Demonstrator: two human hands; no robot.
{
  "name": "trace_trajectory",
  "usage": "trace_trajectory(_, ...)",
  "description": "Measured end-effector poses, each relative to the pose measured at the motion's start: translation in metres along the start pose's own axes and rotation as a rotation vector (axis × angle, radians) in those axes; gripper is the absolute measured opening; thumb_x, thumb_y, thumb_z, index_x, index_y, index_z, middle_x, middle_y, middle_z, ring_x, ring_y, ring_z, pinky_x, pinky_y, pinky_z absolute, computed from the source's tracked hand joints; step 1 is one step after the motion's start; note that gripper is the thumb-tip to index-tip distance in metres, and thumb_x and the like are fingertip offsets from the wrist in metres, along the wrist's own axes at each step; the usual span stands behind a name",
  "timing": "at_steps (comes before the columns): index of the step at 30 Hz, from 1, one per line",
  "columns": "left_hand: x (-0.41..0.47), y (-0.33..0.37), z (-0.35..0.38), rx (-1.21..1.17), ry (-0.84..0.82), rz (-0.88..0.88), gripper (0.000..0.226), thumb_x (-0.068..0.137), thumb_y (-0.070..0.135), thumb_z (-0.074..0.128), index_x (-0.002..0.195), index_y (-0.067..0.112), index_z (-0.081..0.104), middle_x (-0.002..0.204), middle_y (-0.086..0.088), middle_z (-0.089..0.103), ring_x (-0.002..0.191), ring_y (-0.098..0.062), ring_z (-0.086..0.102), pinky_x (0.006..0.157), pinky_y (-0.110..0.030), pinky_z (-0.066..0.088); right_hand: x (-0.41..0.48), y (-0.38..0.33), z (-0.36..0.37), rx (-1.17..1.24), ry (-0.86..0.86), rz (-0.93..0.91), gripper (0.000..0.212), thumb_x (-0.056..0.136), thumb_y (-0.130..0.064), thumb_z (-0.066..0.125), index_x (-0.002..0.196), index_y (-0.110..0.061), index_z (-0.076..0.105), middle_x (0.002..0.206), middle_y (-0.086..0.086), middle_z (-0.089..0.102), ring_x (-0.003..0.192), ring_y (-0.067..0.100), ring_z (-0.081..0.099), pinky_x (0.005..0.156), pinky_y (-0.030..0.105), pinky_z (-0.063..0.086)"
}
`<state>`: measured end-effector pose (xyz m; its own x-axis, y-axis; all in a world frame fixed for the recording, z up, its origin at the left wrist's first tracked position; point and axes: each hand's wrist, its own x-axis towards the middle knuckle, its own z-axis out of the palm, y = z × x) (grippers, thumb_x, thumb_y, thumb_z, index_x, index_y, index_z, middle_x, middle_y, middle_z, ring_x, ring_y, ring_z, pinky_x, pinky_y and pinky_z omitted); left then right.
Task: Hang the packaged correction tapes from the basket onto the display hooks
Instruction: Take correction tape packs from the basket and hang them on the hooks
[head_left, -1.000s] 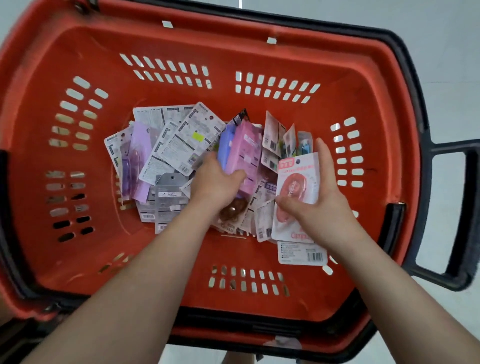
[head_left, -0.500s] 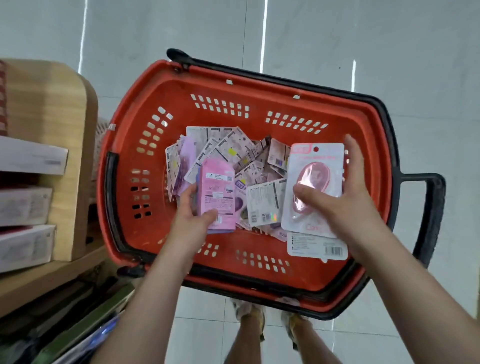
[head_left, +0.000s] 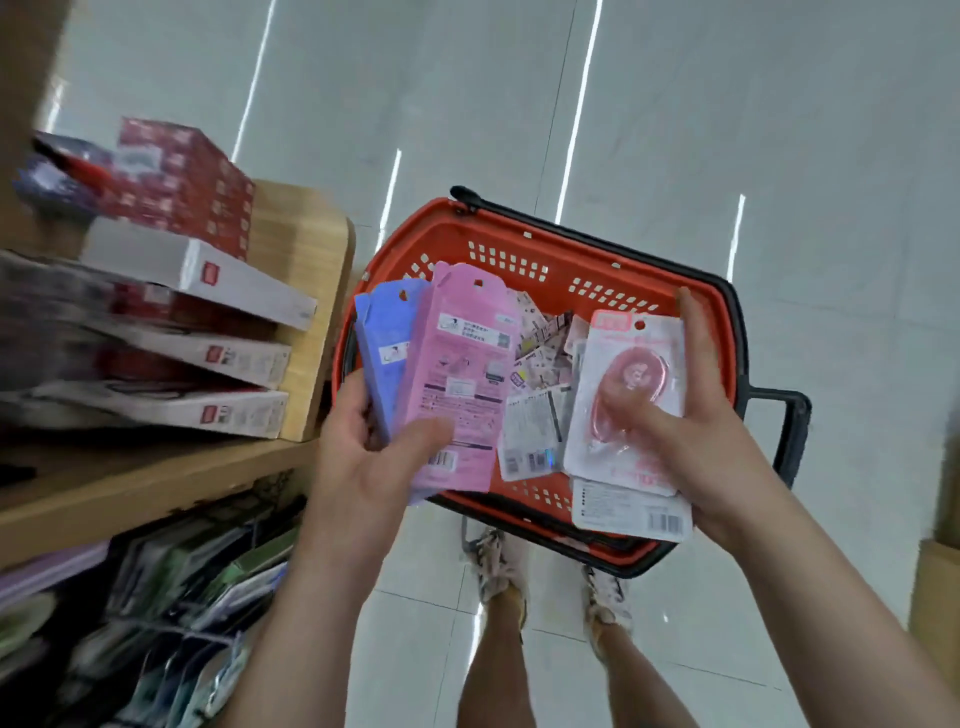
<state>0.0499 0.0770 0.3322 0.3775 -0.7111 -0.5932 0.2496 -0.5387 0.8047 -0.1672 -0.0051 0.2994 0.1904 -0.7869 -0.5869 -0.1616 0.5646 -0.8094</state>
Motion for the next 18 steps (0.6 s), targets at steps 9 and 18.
trace_trajectory(9,-0.146,0.074,0.021,-0.238,-0.037,0.096,0.073,0.081,0.014,0.056,0.147,0.040,0.038,0.134,0.000,0.063,0.122,-0.028,0.060,0.103,-0.051,0.045,-0.098,-0.123,0.023,-0.165,-0.346,-0.244,0.027,0.091,-0.023,0.068,0.107,-0.045,0.065,0.105,-0.023,0.067,0.094,0.004,0.068,0.083,0.027,0.055)
trace_trajectory(18,-0.297,0.112,0.016,-0.355,0.261,0.187,0.052,0.087,0.021,0.070,0.136,0.023,0.054,0.121,-0.004,0.070,0.111,-0.026,0.067,0.096,-0.045,0.051,-0.225,-0.180,0.039,-0.214,-0.542,-0.271,0.018,0.098,-0.029,0.058,0.096,-0.045,0.067,0.100,-0.017,0.071,0.088,0.004,0.069,0.074,0.026,0.053)
